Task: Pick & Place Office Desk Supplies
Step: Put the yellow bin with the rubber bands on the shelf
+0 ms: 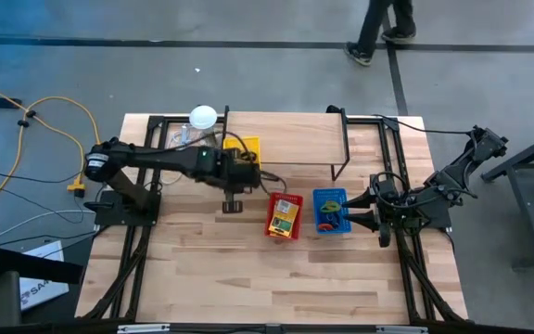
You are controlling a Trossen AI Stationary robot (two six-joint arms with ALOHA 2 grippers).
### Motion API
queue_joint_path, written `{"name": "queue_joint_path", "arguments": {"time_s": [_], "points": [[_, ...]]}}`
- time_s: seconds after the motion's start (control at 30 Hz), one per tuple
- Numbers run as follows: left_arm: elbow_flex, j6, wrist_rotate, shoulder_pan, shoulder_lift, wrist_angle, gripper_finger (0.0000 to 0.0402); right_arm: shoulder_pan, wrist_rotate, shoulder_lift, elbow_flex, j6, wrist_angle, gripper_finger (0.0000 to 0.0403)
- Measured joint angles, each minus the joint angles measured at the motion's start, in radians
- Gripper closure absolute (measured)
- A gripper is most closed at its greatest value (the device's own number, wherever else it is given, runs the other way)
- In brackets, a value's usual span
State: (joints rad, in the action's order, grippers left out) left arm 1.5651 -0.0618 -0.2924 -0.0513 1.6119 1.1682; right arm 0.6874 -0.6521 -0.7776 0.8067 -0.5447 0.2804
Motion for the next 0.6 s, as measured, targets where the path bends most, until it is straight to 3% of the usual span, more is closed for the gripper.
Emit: {"name": "queue_joint_path", "arguments": {"time_s": [0.6], "points": [[0.035, 0.271, 0.151, 0.25, 0.0, -0.04, 0.0401, 0.0, 0.0, 0.0, 0.0, 0.0, 0.0, 0.0256]]}}
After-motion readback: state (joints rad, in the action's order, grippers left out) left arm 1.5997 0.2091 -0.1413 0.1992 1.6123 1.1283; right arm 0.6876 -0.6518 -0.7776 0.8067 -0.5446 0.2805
